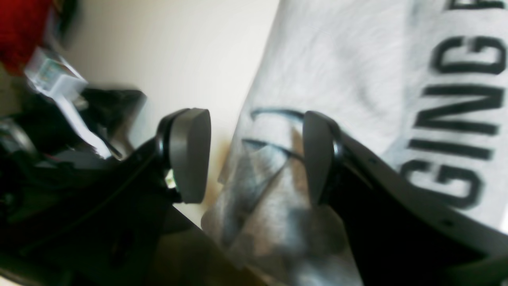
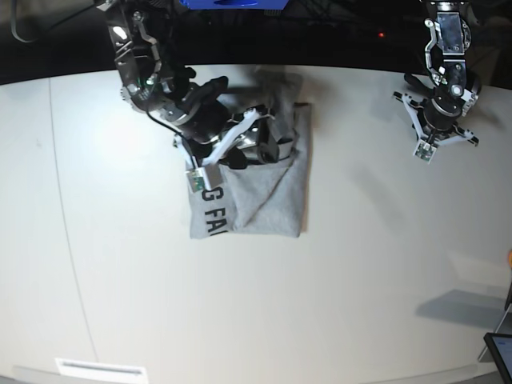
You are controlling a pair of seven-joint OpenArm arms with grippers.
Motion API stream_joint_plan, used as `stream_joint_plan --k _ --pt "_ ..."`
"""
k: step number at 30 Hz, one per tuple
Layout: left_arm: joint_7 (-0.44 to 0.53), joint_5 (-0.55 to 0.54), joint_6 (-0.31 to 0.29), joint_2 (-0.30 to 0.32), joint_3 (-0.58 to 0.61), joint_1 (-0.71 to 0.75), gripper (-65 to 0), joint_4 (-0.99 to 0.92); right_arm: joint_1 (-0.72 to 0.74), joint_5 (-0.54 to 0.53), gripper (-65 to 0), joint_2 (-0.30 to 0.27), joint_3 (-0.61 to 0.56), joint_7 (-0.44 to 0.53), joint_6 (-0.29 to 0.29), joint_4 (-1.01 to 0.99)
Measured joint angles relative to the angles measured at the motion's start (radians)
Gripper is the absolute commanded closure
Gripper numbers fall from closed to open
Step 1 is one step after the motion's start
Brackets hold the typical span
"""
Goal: Fold the T-shirt properly
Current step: 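Release with the left gripper and fold the shirt end over with the right gripper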
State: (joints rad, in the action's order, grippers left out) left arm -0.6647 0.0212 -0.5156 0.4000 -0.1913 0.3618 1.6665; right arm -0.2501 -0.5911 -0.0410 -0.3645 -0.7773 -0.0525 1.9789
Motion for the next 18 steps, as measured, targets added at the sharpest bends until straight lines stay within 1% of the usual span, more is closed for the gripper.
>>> stream_joint_plan --k 2,4,6,8,18 --pt "0.008 -0.004 0.003 0.002 -0.003 0.0 -0.5 -0.007 -0.005 -0.069 -35.7 -0.057 0.013 0.013 -0.008 -0.002" --pt "0.015 -0.002 0.008 0.002 -0.003 -0.002 -0.5 -0.014 -0.006 -0.169 -35.7 -0.1 0.024 0.046 -0.01 -0.003" --pt "0.037 -0.003 0.01 0.002 -0.003 -0.001 -0.5 -0.02 -0.006 -0.237 -35.7 -0.113 0.049 0.072 -0.011 -0.005" --pt "0.042 -0.003 0.011 0.003 -0.004 -0.002 -0.5 -0.023 -0.008 -0.277 -35.7 -0.119 0.071 0.079 -0.011 -0.005" --pt "0.044 -0.003 0.014 0.005 -0.003 -0.002 -0.5 -0.025 -0.018 -0.278 -35.8 -0.122 0.08 0.076 -0.008 -0.054"
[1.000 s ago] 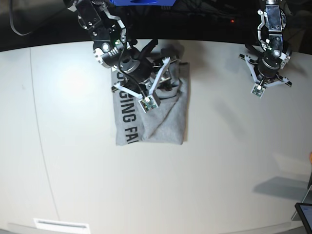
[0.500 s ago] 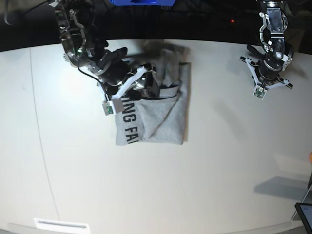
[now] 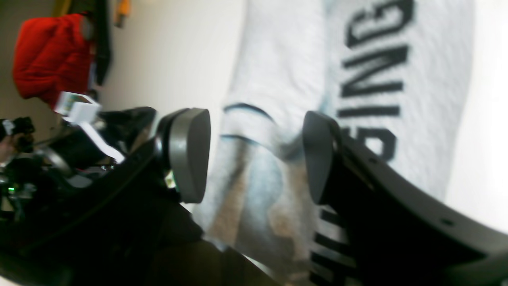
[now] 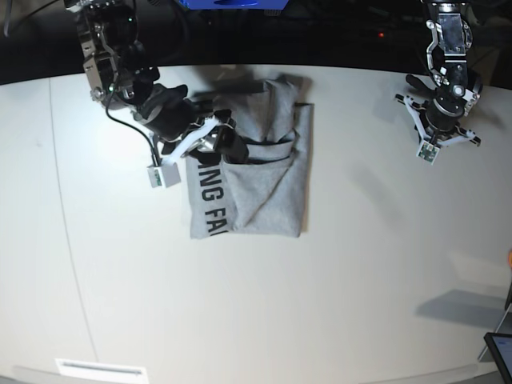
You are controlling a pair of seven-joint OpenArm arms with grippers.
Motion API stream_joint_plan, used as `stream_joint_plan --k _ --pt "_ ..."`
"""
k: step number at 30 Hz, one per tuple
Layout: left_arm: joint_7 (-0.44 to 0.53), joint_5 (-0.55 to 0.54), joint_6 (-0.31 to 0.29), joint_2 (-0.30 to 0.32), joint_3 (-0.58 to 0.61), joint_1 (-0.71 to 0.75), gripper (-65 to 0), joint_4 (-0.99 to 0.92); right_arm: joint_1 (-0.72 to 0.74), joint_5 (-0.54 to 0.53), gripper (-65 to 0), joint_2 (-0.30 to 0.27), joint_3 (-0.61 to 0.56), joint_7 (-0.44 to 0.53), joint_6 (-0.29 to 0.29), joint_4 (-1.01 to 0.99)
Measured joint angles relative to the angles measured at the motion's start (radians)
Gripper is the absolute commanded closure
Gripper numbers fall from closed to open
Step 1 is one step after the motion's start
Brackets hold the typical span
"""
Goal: Fold the T-shirt properly
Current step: 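Release with the left gripper and fold the shirt end over with the right gripper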
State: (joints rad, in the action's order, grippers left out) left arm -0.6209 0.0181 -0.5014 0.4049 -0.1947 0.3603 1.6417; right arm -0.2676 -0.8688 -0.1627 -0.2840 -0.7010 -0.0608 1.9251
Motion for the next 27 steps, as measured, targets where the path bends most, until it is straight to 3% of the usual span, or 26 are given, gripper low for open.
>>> stream_joint_plan --k 27 --pt "0.005 0.0 0.0 0.0 0.0 0.003 -0.5 0.0 0.064 0.0 -33.7 -0.006 -0.044 -0.029 0.001 -0.05"
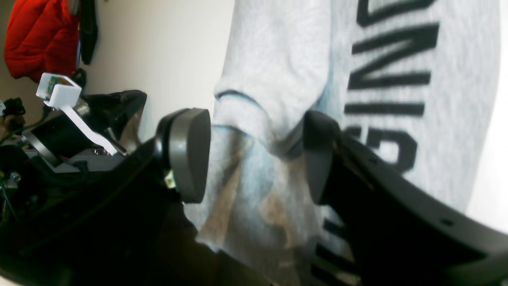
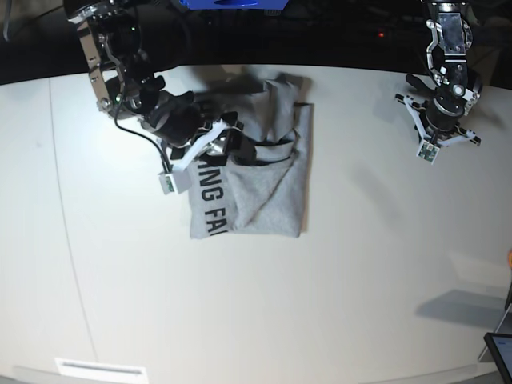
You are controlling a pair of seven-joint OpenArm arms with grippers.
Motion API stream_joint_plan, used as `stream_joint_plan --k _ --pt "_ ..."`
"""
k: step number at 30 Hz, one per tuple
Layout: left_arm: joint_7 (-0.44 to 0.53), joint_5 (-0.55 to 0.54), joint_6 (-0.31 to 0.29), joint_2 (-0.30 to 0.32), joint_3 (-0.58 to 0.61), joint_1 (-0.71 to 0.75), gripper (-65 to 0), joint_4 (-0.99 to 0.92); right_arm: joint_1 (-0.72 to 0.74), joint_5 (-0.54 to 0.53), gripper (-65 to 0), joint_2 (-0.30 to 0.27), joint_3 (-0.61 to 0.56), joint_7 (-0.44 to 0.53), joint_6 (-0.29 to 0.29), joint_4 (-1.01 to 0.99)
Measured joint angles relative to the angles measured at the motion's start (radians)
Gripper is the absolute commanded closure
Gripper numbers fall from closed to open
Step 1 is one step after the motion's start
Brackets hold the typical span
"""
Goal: Fold the T-shirt properly
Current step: 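Release with the left gripper and fold the shirt end over with the right gripper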
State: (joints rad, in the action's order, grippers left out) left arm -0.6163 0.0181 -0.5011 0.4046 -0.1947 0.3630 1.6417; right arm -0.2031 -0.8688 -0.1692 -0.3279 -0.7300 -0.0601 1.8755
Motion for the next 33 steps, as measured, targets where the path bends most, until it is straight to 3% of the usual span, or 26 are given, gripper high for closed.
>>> stream_joint_plan --k 5,12,15,20,21,25,33 --pt "0.0 0.0 0.0 0.0 0.0 0.0 -0.5 0.0 0.01 0.0 -23.5 -0.001 0.0 -0.014 0.0 -0.004" --pt "0.0 0.0 0.0 0.0 0.0 0.0 -0.5 0.0 0.033 0.0 -24.5 0.005 0.0 -0.046 0.0 -0.052" --pt "0.0 0.0 0.0 0.0 0.0 0.0 -0.5 0.0 0.034 0.0 -21.6 0.005 0.0 -0.045 0.0 -0.054" --pt "0.0 0.0 0.0 0.0 0.0 0.0 -0.5 0.0 0.052 -0.001 -1.6 0.005 0.0 -0.046 0.0 -0.058" --pt "0.0 0.0 0.0 0.0 0.0 0.0 -0.5 0.0 0.059 -0.005 0.0 0.005 0.0 -0.046 0.001 -0.066" --pt "0.0 0.0 0.0 0.0 0.0 0.0 -0.5 0.0 0.07 -0.003 0.0 0.003 -0.008 -0.053 0.003 -0.101" --pt "0.0 0.0 0.0 0.0 0.0 0.0 -0.5 0.0 0.18 -0.009 0.0 0.007 -0.176 -0.064 0.0 -0.115"
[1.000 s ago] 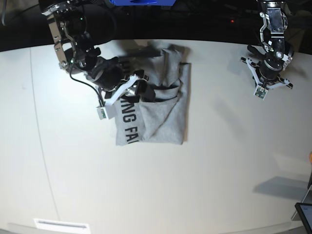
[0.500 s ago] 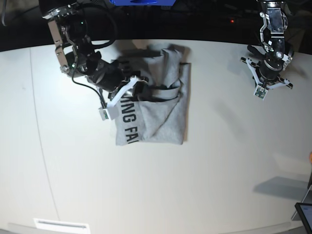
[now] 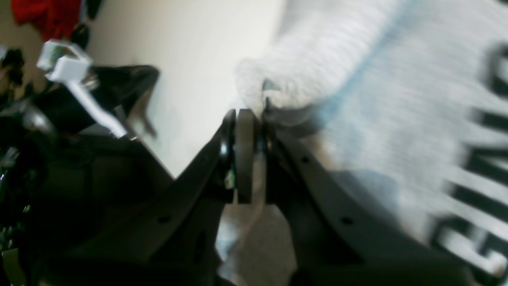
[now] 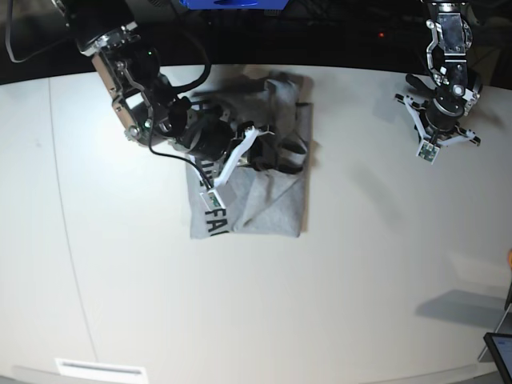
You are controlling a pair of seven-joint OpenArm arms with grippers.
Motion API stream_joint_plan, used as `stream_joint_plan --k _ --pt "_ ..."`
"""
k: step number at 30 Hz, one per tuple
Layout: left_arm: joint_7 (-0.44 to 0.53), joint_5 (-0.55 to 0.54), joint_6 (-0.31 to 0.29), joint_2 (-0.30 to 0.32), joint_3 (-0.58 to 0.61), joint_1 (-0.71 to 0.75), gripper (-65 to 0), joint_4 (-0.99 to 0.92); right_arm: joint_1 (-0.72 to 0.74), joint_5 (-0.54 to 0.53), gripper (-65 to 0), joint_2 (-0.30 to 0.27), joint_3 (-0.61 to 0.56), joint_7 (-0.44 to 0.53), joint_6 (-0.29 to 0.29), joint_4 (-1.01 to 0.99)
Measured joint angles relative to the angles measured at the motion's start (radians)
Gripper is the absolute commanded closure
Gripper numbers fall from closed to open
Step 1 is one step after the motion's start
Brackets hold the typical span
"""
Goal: Fold the T-shirt properly
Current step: 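Release with the left gripper and fold the shirt end over with the right gripper, then sweep the right gripper across the shirt to flatten the fold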
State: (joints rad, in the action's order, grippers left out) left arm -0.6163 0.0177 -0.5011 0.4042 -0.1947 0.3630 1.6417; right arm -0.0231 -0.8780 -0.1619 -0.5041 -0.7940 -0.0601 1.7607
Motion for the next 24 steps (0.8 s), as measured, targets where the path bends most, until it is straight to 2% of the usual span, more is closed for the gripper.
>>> stream_joint_plan --k 10,16,21,24 --pt "0.0 0.0 0.0 0.001 0.0 0.0 -0.5 0.0 0.081 0.005 0.0 0.004 -0.013 0.0 -0.002 -0.063" --pt "0.0 0.0 0.0 0.0 0.0 0.001 -0.5 0.0 0.131 0.002 0.0 0.037 -0.013 -0.006 -0.002 -0.136" --pt "0.0 0.0 0.0 0.001 0.0 0.0 -0.5 0.0 0.167 0.013 0.0 0.098 -0.017 -0.047 -0.003 -0.182" --pt "0.0 0.0 0.0 0.001 0.0 0.0 -0.5 0.0 0.206 0.002 0.0 0.103 -0.02 -0.045 0.003 -0.184"
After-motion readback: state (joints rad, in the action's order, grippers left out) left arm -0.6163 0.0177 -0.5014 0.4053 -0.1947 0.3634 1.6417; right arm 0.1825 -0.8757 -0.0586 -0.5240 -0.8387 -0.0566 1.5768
